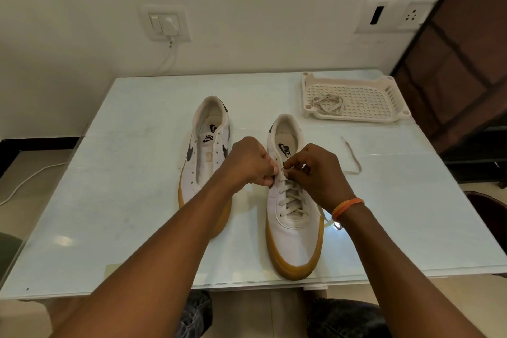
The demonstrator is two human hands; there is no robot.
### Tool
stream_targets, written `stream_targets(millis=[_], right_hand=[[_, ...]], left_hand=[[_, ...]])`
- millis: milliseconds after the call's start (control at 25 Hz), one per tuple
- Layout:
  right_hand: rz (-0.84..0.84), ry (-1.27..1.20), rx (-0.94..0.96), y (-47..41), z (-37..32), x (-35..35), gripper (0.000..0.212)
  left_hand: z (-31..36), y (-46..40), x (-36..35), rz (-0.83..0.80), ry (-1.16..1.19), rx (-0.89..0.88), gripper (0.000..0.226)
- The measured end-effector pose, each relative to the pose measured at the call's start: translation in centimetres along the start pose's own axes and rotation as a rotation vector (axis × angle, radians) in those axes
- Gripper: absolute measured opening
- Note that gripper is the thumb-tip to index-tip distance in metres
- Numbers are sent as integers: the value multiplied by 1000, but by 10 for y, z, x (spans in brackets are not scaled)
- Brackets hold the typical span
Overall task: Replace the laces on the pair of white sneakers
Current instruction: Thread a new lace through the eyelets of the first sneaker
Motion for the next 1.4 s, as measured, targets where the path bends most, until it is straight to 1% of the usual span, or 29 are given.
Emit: stream_targets(millis=[120,200,320,440,600,680,800,880,920,960,1000,1080,1120,1200,1320,1400], right_hand=[[21,-170,-104,0,12,17,14],[-39,-279,-159,1,18,23,15],[-118,-343,-203,3,26,28,16],[-93,-369,-265,3,34,35,20],[-154,-458,-314,6,41,42,19],[-208,-471,-340,9,43,41,17],[-271,-463,-349,9,41,37,15],[-287,-452,-331,9,39,34,14],[-288,-447,-322,8,37,32,13],[-290,-443,-314,7,35,31,12],[-292,-442,-309,7,34,30,12],[-296,-455,-306,7,31,28,12],[-297,-463,-306,7,31,29,12],[-286,-482,-314,7,32,31,11],[-245,-539,-357,7,39,36,12],[-252,-579,-382,8,41,37,15]], left_hand=[[1,1,14,-12,-64,19,6],[-1,3,32,32,-95,54,8],[-8,1,65,166,-122,93,12],[-11,-1,95,355,-161,83,15],[-8,9,119,583,22,73,17],[-4,11,118,610,41,60,18],[-3,12,95,518,-17,82,25],[-3,15,74,464,-105,87,43],[-1,17,62,422,-164,78,46],[0,19,48,351,-196,72,43],[0,20,34,264,-185,83,43],[-1,21,8,125,-63,128,46],[-2,20,1,98,2,144,45],[-2,19,-5,82,97,165,37],[-4,18,-8,52,234,213,20],[-5,18,-9,10,275,249,14]])
Point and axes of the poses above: each hand's wrist, its own y-axis away from the middle knuckle, its own x-axis out of the back of the hand, z = x × y, the point moved 5 cm from there along -y, towards the middle knuckle, and after that the axes turned 4 degrees about y, right-handed, at the moved point
